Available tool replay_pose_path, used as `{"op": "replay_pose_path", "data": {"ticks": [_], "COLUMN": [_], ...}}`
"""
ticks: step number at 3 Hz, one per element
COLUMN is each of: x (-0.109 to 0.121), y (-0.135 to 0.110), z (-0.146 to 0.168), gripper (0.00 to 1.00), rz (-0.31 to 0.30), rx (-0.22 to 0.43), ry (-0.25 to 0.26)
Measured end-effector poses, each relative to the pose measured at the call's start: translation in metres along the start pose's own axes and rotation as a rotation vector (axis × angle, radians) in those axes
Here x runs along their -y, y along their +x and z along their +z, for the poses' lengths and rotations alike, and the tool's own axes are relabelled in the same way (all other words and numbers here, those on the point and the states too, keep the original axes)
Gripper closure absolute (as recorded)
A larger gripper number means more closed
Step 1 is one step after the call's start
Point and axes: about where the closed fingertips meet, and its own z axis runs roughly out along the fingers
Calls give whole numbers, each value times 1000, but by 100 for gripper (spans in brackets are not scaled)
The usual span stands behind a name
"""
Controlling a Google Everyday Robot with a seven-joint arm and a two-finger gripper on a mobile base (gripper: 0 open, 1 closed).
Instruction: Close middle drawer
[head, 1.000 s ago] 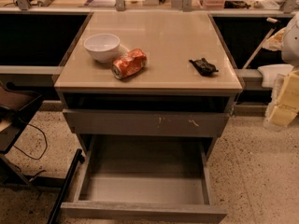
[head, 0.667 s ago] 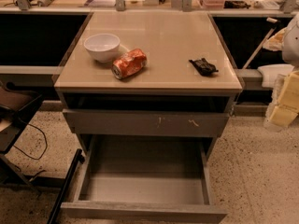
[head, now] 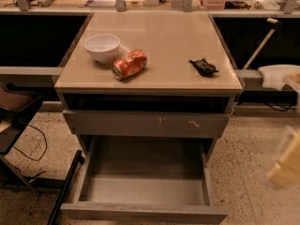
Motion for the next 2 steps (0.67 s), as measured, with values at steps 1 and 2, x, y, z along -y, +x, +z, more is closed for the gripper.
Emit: {"op": "replay_pose_path", "data": {"ticks": [1,2], "x": [-69,-96], "y": [49,72], "z": [5,25], "gripper": [0,0], "rz": [151,187], "rx": [-34,-78], "ry": [-31,-88]}}
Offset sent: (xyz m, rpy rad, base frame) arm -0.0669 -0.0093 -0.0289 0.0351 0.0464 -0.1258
